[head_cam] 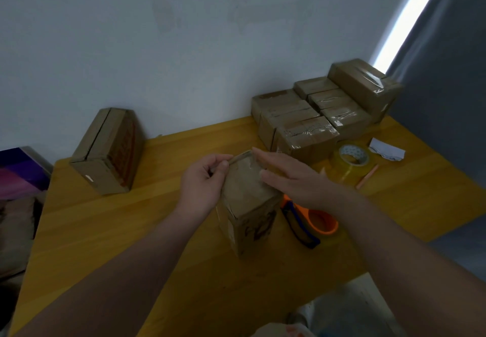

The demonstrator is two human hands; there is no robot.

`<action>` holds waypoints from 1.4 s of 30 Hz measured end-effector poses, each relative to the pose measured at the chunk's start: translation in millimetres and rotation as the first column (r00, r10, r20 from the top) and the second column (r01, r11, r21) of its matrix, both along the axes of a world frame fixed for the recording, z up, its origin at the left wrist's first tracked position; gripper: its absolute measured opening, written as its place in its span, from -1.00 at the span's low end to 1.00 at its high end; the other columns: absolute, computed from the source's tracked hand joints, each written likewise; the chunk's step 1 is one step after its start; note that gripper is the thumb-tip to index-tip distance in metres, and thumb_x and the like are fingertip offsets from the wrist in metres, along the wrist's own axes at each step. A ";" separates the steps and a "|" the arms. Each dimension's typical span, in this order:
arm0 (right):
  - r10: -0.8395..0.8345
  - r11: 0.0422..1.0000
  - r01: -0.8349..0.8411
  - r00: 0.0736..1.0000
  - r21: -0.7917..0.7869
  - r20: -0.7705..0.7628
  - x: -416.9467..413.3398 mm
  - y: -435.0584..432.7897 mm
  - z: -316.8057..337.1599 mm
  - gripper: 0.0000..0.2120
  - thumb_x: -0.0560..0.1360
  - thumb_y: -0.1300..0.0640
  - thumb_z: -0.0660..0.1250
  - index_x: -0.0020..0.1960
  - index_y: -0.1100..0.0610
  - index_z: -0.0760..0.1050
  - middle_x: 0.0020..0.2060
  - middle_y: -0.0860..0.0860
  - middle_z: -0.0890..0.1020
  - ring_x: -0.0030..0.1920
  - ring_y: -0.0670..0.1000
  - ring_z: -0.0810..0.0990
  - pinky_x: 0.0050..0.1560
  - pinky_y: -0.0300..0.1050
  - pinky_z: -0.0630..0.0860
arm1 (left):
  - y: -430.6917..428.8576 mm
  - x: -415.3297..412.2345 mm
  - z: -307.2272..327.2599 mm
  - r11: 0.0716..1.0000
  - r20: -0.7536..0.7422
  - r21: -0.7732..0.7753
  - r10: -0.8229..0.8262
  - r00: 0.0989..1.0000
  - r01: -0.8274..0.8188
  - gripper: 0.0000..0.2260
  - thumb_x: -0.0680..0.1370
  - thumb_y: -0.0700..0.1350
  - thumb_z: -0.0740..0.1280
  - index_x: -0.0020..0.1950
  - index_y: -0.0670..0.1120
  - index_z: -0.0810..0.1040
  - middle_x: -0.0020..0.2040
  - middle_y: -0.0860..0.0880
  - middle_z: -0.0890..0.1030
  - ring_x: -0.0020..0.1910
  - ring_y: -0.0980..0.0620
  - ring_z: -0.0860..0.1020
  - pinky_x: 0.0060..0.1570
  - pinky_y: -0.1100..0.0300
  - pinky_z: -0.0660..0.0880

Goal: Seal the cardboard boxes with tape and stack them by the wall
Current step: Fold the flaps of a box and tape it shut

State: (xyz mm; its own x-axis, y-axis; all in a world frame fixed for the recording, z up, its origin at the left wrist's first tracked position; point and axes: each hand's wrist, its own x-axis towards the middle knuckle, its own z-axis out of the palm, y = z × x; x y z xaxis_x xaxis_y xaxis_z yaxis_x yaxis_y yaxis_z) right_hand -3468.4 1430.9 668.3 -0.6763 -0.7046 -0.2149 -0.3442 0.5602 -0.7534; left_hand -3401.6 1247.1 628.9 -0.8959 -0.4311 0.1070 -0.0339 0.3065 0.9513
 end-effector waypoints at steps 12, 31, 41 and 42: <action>0.343 0.908 -0.170 0.825 0.382 -0.448 20.8 8.1 -2.4 -0.08 0.36 -0.52 -0.16 0.57 -0.07 -0.25 0.51 -0.24 -0.26 0.51 -0.13 -0.35 0.54 -0.05 -0.17 | 0.1 0.2 -1.6 0.995 0.003 0.090 0.050 0.999 -0.050 -0.82 0.61 -0.18 0.26 -0.07 0.02 0.61 -0.21 0.07 0.61 -0.23 0.18 0.56 -0.31 0.34 0.47; -0.224 0.974 0.221 0.909 -0.051 -0.351 27.9 6.2 -35.7 -0.61 0.57 -0.10 0.28 0.35 -0.01 0.42 -0.22 -0.13 0.61 -0.24 -0.15 0.59 -0.24 -0.24 0.52 | -16.0 -4.4 2.8 0.981 0.149 0.092 0.154 0.977 -0.168 -0.69 0.64 0.00 0.18 -0.17 -0.10 0.58 -0.21 -0.04 0.57 -0.17 -0.03 0.52 -0.13 0.06 0.41; -0.121 0.980 0.022 0.855 -0.197 -0.505 29.7 -25.2 -45.6 -0.55 0.54 0.06 0.32 0.42 0.05 0.43 0.11 0.02 0.65 0.09 0.03 0.61 0.02 -0.05 0.57 | -47.5 16.9 18.7 0.941 0.219 0.329 -0.159 0.963 0.080 -0.83 0.63 -0.06 0.21 0.14 0.07 0.56 0.11 0.04 0.60 0.18 -0.04 0.52 0.00 0.16 0.47; -0.083 0.982 -0.013 0.863 -0.187 -0.498 30.7 -29.0 -48.0 -0.56 0.54 0.08 0.32 0.41 0.05 0.43 0.13 0.01 0.66 0.10 0.03 0.61 0.03 -0.06 0.56 | -51.0 21.0 17.8 0.941 0.271 0.318 -0.203 0.941 0.112 -0.76 0.57 0.11 0.26 0.19 0.10 0.52 0.15 0.08 0.57 0.23 -0.03 0.50 0.02 0.17 0.46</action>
State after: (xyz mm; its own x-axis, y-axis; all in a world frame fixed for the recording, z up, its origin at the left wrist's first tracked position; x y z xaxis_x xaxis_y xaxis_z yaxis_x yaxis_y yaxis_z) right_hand -3437.7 1402.0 620.3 -0.6829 -0.6718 0.2870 -0.6850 0.4524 -0.5711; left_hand -3380.6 1196.1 646.7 -0.9254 -0.2525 -0.2826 -0.3017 0.0393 0.9526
